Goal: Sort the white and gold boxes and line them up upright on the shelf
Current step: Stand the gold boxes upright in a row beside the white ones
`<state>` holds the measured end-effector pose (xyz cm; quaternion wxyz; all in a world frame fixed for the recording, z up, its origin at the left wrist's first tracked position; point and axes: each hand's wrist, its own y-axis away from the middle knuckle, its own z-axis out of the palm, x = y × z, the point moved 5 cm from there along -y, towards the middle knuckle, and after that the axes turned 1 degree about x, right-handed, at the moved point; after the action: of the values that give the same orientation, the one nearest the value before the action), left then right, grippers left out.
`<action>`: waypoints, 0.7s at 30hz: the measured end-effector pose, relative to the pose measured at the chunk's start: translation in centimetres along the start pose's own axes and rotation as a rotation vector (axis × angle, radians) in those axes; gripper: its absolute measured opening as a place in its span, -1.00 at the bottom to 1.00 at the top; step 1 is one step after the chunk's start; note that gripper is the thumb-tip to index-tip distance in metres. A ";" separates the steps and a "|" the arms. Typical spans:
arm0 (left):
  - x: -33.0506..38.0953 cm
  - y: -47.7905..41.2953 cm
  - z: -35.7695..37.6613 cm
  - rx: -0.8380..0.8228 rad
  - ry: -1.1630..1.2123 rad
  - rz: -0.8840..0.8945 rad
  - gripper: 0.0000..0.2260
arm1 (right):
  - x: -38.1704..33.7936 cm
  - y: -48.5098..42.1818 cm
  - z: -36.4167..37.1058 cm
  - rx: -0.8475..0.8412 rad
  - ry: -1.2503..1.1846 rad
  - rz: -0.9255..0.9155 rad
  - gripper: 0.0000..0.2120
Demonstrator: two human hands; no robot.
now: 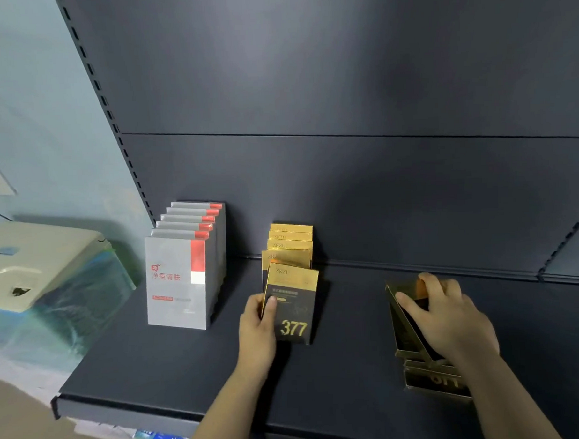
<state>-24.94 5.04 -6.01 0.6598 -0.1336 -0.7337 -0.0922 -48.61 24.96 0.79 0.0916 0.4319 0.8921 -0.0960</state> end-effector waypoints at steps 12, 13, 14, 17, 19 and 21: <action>-0.4 -2.8 0.1 0.244 -0.238 0.046 -0.84 | 0.1 0.1 -0.3 -0.004 -0.091 0.039 -0.38; -0.3 -3.0 0.3 0.247 -0.202 0.030 -0.85 | 0.3 0.0 -0.3 -0.010 -0.130 0.056 -0.39; -0.1 -3.2 0.5 0.257 -0.177 0.020 -0.85 | 0.5 -0.2 -0.3 -0.019 -0.187 0.077 -0.40; 0.2 -4.0 0.9 0.291 -0.143 0.002 -0.86 | 1.4 -0.6 -0.6 -0.056 -0.413 0.135 -0.44; 0.1 -4.4 1.1 0.299 -0.160 0.003 -0.86 | 2.1 -0.9 -0.9 -0.066 -0.523 0.157 -0.47; 0.1 -4.5 1.0 0.322 -0.218 0.002 -0.81 | 3.0 -1.1 -1.0 -0.082 -0.622 0.197 -0.49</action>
<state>-27.32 1.08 -5.86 0.5892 -0.0364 -0.8061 0.0419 -51.35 26.82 1.17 0.3856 0.4619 0.7786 -0.1781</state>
